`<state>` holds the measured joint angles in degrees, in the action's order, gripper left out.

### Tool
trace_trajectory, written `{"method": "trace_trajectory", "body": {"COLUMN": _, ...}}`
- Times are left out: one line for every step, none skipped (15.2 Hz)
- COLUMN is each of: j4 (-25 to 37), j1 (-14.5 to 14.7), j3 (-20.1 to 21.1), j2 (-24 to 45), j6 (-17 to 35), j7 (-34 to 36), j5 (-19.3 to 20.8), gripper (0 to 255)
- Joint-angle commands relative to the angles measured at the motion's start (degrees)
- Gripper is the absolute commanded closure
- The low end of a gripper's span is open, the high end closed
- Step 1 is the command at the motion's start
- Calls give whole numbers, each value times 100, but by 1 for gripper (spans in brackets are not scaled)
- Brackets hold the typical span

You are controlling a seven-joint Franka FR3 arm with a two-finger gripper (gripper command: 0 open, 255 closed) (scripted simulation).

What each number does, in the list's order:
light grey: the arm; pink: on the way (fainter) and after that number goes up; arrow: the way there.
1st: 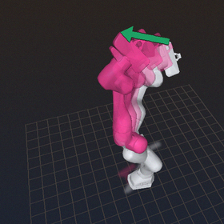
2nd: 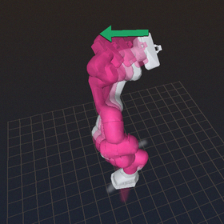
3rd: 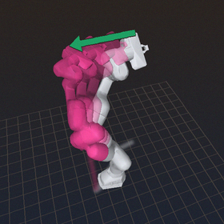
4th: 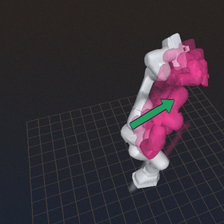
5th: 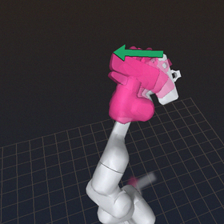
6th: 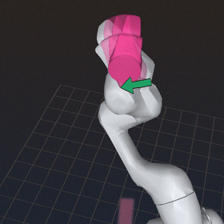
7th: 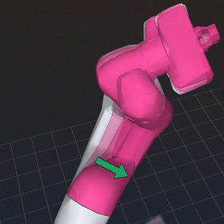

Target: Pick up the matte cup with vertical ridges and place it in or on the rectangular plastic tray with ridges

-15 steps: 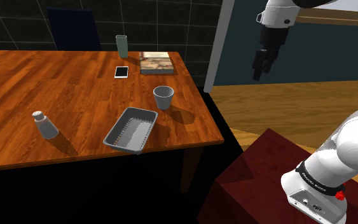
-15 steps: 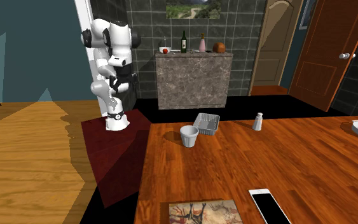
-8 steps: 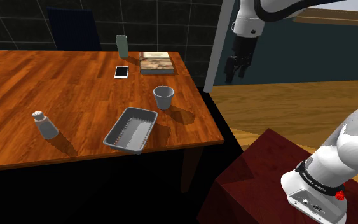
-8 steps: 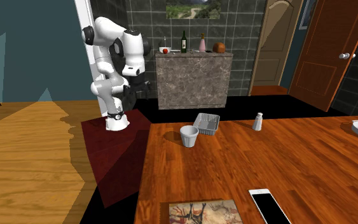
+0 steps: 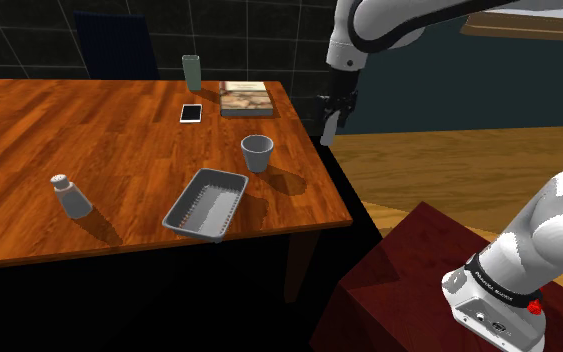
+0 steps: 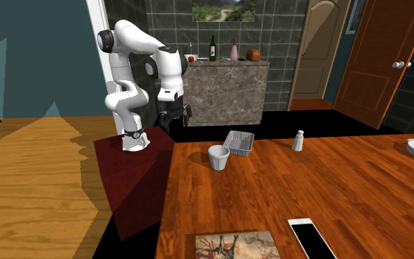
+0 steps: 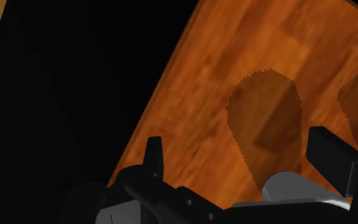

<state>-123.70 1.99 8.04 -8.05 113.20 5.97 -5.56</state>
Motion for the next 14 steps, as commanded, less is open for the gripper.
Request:
{"method": "trace_trajectory", "body": {"j4": 311, "j1": 41, "j3": 67, "j2": 430, "j6": 194, "j7": 135, "j5": -10, "gripper": 0}}
{"method": "trace_trajectory", "body": {"j4": 466, "j1": 58, "j3": 89, "j2": 631, "j6": 274, "j7": 188, "j5": -9, "gripper": 0}}
{"method": "trace_trajectory", "body": {"j4": 628, "j1": 76, "j3": 110, "j2": 832, "j6": 347, "j7": 242, "j5": -4, "gripper": 0}}
{"method": "trace_trajectory", "body": {"j4": 797, "j1": 95, "j3": 128, "j2": 1035, "j6": 413, "j7": 295, "j5": 3, "gripper": 0}}
{"method": "trace_trajectory", "body": {"j4": 975, "j1": 116, "j3": 144, "j2": 1238, "j6": 473, "j7": 348, "j5": 12, "gripper": 0}}
{"method": "trace_trajectory", "body": {"j4": 1160, "j1": 138, "j3": 158, "j2": 1442, "j6": 527, "j7": 401, "j5": 24, "gripper": 0}}
{"method": "trace_trajectory", "body": {"j4": 1353, "j1": 161, "j3": 171, "j2": 1647, "j6": 573, "j7": 453, "j5": 37, "gripper": 0}}
{"method": "trace_trajectory", "body": {"j4": 1554, "j1": 186, "j3": 181, "j2": 1854, "j6": 612, "j7": 504, "j5": 52, "gripper": 0}}
{"method": "trace_trajectory", "body": {"j4": 1765, "j1": 213, "j3": 190, "j2": 2062, "j6": 644, "j7": 555, "j5": 68, "gripper": 0}}
{"method": "trace_trajectory", "body": {"j4": 1984, "j1": 241, "j3": 196, "j2": 2272, "j6": 669, "j7": 605, "j5": 86, "gripper": 0}}
{"method": "trace_trajectory", "body": {"j4": 2214, "j1": 270, "j3": 201, "j2": 2483, "j6": 686, "j7": 654, "j5": 104, "gripper": 0}}
{"method": "trace_trajectory", "body": {"j4": 2453, "j1": 302, "j3": 203, "j2": 2697, "j6": 696, "j7": 702, "j5": 122, "gripper": 0}}
{"method": "trace_trajectory", "body": {"j4": 2495, "j1": 309, "j3": 202, "j2": 2734, "j6": 696, "j7": 710, "j5": 125, "gripper": 0}}
{"method": "trace_trajectory", "body": {"j4": 2460, "j1": 315, "j3": 202, "j2": 2765, "j6": 762, "j7": 711, "j5": 128, "gripper": 0}}
